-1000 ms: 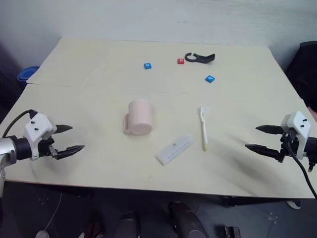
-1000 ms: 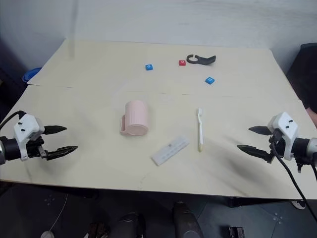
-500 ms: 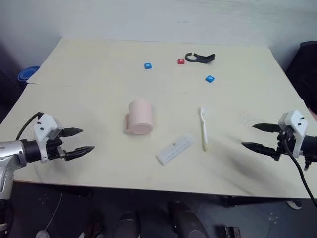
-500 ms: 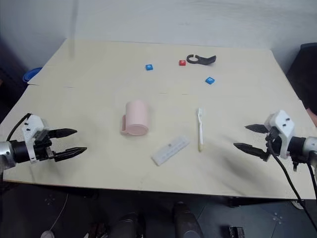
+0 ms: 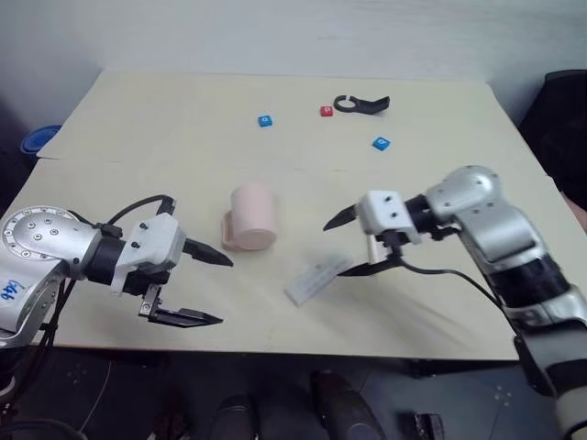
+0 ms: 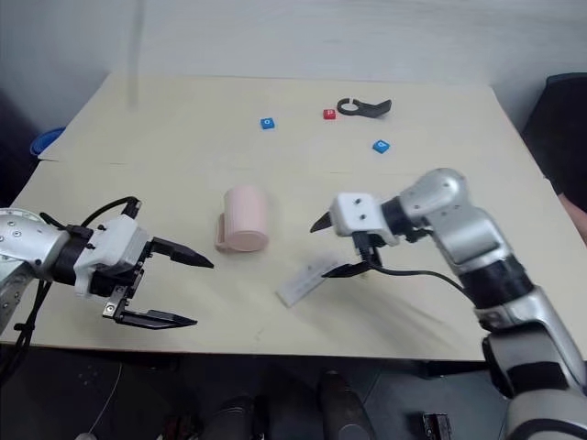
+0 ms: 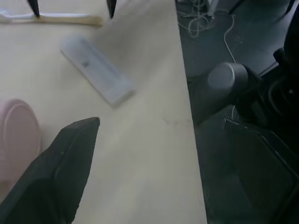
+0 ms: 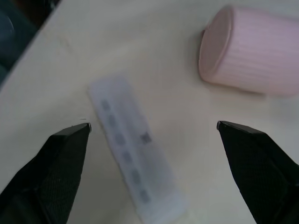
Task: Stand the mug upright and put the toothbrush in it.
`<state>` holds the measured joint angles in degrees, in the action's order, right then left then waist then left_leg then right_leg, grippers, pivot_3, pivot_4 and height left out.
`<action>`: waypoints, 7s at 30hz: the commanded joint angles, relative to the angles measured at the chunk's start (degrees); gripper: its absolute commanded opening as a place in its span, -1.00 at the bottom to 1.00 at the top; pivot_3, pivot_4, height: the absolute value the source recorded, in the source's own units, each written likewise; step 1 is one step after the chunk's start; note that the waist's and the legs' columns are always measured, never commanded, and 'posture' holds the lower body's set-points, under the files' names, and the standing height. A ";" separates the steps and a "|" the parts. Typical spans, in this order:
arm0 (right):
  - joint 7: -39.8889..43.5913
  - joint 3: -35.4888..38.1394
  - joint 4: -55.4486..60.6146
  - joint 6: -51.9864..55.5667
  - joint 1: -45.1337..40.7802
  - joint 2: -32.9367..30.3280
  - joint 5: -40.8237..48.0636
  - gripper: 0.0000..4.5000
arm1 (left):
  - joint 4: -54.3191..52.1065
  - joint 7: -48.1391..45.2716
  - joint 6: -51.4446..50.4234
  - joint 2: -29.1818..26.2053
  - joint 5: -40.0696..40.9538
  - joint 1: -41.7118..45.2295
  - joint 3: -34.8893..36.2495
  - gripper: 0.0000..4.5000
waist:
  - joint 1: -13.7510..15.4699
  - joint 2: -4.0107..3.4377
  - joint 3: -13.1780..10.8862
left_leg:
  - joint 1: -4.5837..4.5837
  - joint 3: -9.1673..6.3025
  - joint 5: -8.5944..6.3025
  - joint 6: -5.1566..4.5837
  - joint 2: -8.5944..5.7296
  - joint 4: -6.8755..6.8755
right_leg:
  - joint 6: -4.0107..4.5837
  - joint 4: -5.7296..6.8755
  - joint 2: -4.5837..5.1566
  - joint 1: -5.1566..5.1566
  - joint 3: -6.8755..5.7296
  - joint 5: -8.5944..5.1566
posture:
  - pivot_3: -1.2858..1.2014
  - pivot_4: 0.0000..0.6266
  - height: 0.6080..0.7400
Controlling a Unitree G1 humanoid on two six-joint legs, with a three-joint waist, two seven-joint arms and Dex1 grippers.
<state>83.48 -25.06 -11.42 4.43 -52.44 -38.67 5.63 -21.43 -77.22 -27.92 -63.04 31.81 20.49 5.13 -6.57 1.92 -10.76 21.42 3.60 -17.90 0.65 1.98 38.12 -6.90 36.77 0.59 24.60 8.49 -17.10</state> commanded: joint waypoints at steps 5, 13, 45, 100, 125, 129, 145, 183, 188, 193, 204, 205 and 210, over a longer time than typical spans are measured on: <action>2.06 -6.89 -21.78 -19.54 -8.54 6.74 -12.34 1.00 | -0.36 1.65 0.59 -0.61 -0.67 -0.27 2.14 0.99 | -0.02 0.00 0.00 | 0.02 -0.02 0.00 0.01 0.00 0.07 | 0.00 0.07 0.05 0.00 -0.03 0.00 | 0.03 -0.52 1.00; 7.59 -6.47 -29.47 -24.71 -11.78 9.25 -12.00 1.00 | -0.74 4.60 -0.88 -0.01 -0.21 1.33 2.37 0.99 | -0.54 0.03 0.02 | -0.18 -0.10 0.05 0.08 0.03 0.18 | 0.02 0.31 0.12 -0.18 -0.34 0.00 | 0.03 -0.52 1.00; 9.02 -8.77 -21.59 -6.92 -6.77 10.96 -2.82 -0.14 | 0.50 6.16 0.01 3.45 -1.57 5.51 -0.85 1.00 | -3.00 0.08 0.04 | -0.23 -0.47 0.15 0.31 0.29 0.15 | 0.30 0.75 -0.01 -0.10 -0.54 -0.16 | 0.03 -0.52 1.00; -32.97 45.57 48.19 48.38 32.54 -16.74 44.96 0.43 | 20.70 59.70 -62.14 36.16 -8.62 24.82 14.62 1.00 | 3.75 0.42 -0.13 | 0.79 -1.26 0.15 0.18 -0.22 0.56 | -0.16 0.12 0.37 0.07 -1.18 0.03 | 0.03 -0.52 1.00; -38.67 48.62 53.77 44.00 40.78 -15.89 46.94 0.41 | 62.38 42.94 -43.34 39.65 -16.50 45.14 -13.63 0.35 | 5.34 0.30 -0.07 | 0.91 -1.61 0.20 0.00 -0.77 0.63 | -0.14 -0.03 0.90 -0.15 -1.77 0.01 | 0.03 -0.52 1.00; -40.29 49.75 53.84 43.67 41.23 -15.74 48.04 0.41 | 65.18 41.93 -43.11 40.96 -17.65 47.09 -14.26 -0.15 | 5.39 0.30 -0.07 | 0.92 -1.64 0.20 -0.04 -0.84 0.63 | -0.15 -0.03 0.97 -0.15 -1.77 0.01 | 0.03 -0.52 1.00; -42.03 50.42 50.74 40.49 45.62 -18.24 41.32 0.49 | 66.78 43.33 -40.35 40.49 -19.26 46.57 -9.09 -1.00 | 5.15 0.30 -0.07 | 0.95 -1.67 0.20 -0.07 -0.76 0.64 | -0.19 -0.03 0.98 -0.14 -1.79 0.01 | 0.03 -0.52 1.00; -44.20 52.19 49.62 45.40 46.23 -18.98 48.31 0.98 | 32.66 61.40 33.38 53.68 -34.10 8.37 -10.72 -1.00 | 5.16 0.27 -0.08 | 0.97 -1.55 0.16 -0.13 -0.55 0.75 | -0.28 -0.09 0.90 -0.16 -1.69 0.06 | 0.03 -0.52 1.00; -44.33 50.75 48.41 44.69 45.68 -18.31 47.79 1.00 | 25.62 56.61 28.05 50.06 -31.07 4.62 -9.50 -0.58 | 4.95 0.25 -0.07 | 0.95 -1.54 0.16 -0.14 -0.50 0.74 | -0.28 -0.07 0.93 -0.18 -1.69 0.06 | 0.03 -0.52 1.00; -43.71 49.28 48.26 44.26 46.07 -17.70 47.41 1.00 | 18.55 54.20 23.45 46.75 -29.64 1.90 -8.27 0.12 | 5.06 0.25 -0.07 | 0.95 -1.55 0.16 -0.14 -0.52 0.76 | -0.27 -0.03 0.92 -0.18 -1.71 0.06 | 0.03 -0.52 1.00; -55.34 42.13 44.48 49.78 41.98 -10.75 46.25 1.00 | -2.14 32.60 0.94 23.35 -10.64 -7.69 3.79 0.99 | 4.38 0.25 -0.07 | 0.87 -1.57 0.15 -0.11 -0.25 0.72 | -0.03 0.08 1.00 -0.15 -1.76 -0.01 | 0.03 -0.52 1.00; -58.19 41.76 43.77 51.15 40.63 -8.06 47.15 1.00 | -1.83 28.17 -2.75 19.19 -6.93 -6.95 4.98 0.99 | 4.32 0.21 -0.08 | 0.85 -1.57 0.15 -0.10 -0.23 0.71 | 0.02 0.12 0.97 -0.14 -1.78 -0.03 | 0.03 -0.52 1.00; -70.01 35.29 37.70 53.30 33.56 -0.33 37.34 1.00 | 3.07 11.55 -12.59 5.34 5.50 2.92 6.54 0.99 | 3.68 0.18 -0.11 | 0.84 -1.58 0.16 -0.09 -0.38 0.65 | 0.19 0.08 0.88 -0.15 -1.93 -0.11 | 0.03 -0.52 1.00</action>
<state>17.27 10.18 27.84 57.49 -17.07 -39.68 45.88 -18.19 -61.61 -38.46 -56.56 33.08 21.00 10.61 -2.89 2.10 -10.87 22.31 2.02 -17.74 0.55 1.55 38.75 -6.71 36.79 1.46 24.48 6.56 -17.20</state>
